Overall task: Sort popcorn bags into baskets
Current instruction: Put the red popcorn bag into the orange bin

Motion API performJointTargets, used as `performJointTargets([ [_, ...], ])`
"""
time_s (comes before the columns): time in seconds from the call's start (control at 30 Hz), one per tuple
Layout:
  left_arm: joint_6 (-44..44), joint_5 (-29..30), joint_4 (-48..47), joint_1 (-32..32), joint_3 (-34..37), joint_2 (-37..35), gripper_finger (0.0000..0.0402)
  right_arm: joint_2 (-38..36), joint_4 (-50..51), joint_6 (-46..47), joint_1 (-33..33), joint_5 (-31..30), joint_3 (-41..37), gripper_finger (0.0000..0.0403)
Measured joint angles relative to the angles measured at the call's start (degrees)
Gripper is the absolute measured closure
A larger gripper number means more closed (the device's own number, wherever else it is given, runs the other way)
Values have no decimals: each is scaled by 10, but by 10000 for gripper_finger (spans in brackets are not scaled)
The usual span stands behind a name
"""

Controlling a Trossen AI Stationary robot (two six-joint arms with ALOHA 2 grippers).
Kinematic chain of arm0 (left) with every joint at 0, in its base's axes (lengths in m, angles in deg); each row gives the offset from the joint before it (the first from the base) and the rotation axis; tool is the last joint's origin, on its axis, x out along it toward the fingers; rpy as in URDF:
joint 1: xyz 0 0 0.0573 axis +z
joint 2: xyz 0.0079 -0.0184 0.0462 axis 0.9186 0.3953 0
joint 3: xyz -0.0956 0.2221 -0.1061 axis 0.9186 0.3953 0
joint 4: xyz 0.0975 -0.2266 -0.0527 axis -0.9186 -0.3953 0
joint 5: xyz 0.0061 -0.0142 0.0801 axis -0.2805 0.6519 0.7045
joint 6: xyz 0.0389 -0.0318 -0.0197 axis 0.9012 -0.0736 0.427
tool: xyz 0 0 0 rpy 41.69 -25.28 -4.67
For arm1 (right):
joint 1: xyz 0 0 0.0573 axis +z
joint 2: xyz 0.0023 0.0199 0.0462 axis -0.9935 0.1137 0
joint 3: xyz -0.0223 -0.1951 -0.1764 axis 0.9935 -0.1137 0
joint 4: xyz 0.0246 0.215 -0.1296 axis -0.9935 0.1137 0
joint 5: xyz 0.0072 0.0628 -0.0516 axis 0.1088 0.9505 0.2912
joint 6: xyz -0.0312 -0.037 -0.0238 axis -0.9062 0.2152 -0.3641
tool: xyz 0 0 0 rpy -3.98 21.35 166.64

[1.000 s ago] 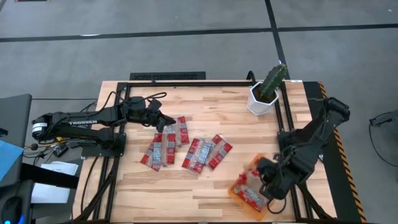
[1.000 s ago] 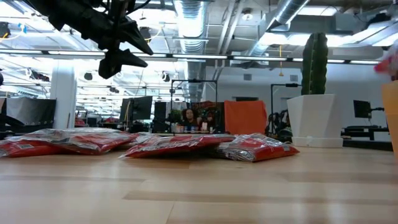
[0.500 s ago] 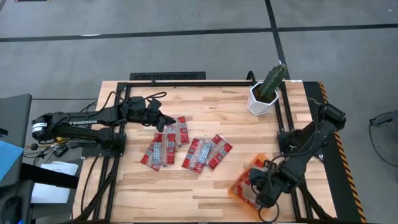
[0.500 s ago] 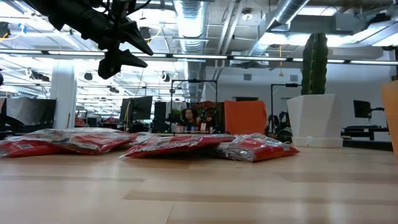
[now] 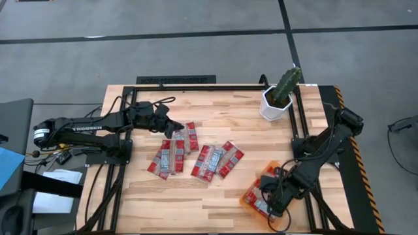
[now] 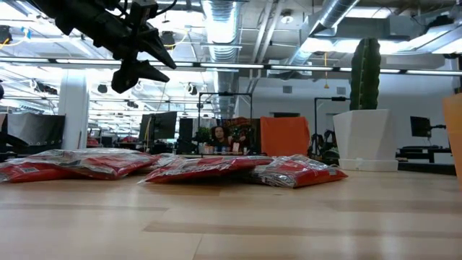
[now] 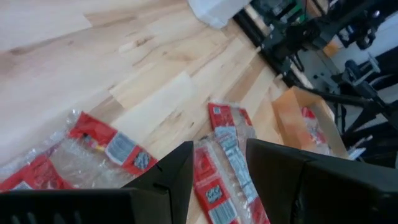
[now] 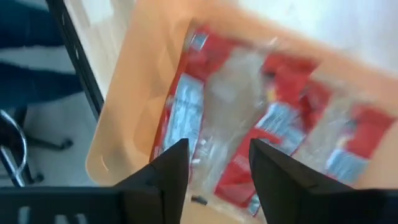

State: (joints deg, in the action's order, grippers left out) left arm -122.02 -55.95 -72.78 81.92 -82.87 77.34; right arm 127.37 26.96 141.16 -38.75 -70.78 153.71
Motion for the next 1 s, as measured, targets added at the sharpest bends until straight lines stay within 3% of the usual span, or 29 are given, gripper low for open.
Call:
performJointTargets([
  [0.33,-23,-32,41,-30,-1,66,258,-112,21,19,-118,-134,1,210],
  [0.57,-58,-54,89,-102,0,148,276,-90,-35,-31,-223,-152,1,210],
  [0.73,-91,0,119,-170,0,188,306,-32,-99,-30,-250,-148,1,202],
  [1.0,-145,123,136,-275,0,246,364,74,-241,64,-236,-148,0,193],
])
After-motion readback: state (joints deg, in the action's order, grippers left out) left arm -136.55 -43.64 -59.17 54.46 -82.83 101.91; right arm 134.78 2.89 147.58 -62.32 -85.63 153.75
